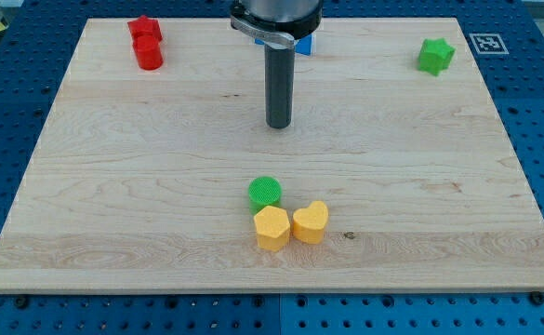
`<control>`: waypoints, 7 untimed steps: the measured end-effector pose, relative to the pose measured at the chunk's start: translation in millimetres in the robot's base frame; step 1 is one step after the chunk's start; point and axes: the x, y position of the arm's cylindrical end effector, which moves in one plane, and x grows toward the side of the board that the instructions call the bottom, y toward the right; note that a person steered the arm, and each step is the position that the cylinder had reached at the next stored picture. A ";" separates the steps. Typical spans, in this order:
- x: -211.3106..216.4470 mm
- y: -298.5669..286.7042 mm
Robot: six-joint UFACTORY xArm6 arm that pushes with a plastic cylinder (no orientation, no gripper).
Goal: Move the arm to the green star
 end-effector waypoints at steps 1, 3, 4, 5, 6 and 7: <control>0.0 0.0; -11.9 32.8; -26.3 75.3; -34.8 121.7; -34.0 163.1; -26.0 176.9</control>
